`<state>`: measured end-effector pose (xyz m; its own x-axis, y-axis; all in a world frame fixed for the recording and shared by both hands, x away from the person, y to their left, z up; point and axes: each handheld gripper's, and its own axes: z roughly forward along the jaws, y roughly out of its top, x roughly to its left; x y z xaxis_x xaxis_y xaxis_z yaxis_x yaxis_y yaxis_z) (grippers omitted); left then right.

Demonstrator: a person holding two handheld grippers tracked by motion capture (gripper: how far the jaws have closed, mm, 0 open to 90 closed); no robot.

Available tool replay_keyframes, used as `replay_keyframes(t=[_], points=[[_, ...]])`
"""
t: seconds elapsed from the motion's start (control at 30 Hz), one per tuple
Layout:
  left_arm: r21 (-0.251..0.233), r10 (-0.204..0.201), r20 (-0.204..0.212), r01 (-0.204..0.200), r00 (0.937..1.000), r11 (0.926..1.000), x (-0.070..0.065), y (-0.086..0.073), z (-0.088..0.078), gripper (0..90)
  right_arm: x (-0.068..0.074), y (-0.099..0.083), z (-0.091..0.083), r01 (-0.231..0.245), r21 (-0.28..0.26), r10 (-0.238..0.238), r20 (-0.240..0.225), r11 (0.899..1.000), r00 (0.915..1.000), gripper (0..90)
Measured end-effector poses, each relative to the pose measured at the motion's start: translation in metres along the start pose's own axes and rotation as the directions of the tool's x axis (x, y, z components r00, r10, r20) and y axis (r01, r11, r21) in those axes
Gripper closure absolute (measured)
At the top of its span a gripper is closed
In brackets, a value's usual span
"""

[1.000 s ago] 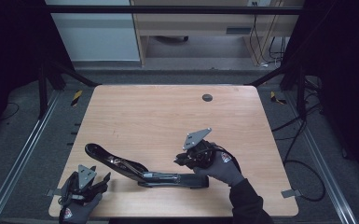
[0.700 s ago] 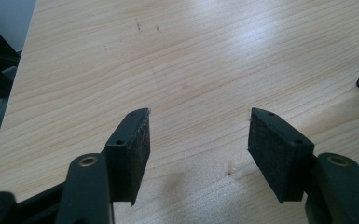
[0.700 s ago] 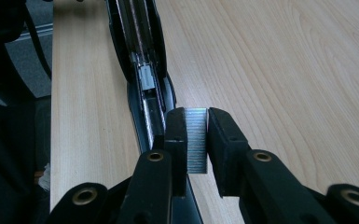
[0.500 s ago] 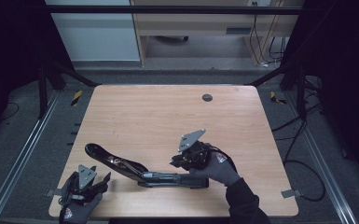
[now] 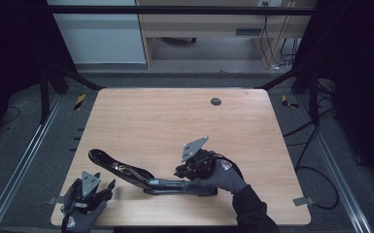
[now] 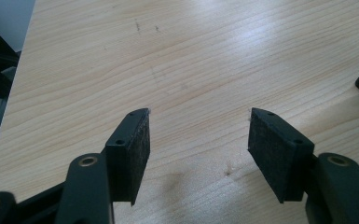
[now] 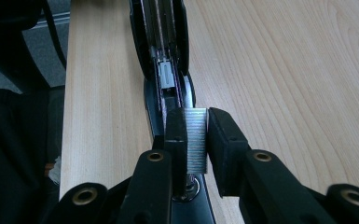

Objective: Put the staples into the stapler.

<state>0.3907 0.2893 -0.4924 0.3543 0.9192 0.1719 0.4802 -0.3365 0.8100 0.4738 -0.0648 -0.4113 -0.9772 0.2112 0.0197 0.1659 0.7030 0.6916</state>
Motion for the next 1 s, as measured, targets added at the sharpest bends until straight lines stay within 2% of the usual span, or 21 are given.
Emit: replay_keyframes(t=[0.53,0.73,1.0], points=[[-0.002,-0.002,0.001,0.002,1.0,1.0,0.0,0.0,0.0,38.5,0.001,-0.005,0.01,0.026,0.042,-0.025,-0.026,0.999,0.9994,78.2],[-0.001,-0.001,0.001,0.001,1.0,1.0,0.0,0.0,0.0,38.5,0.001,-0.009,0.013,0.015,0.048,-0.014,-0.031,0.999,0.9994,78.2],[-0.001,-0.002,0.001,0.002,1.0,1.0,0.0,0.0,0.0,38.5,0.001,-0.01,0.016,0.024,0.057,-0.022,-0.037,0.998,0.9991,78.2]])
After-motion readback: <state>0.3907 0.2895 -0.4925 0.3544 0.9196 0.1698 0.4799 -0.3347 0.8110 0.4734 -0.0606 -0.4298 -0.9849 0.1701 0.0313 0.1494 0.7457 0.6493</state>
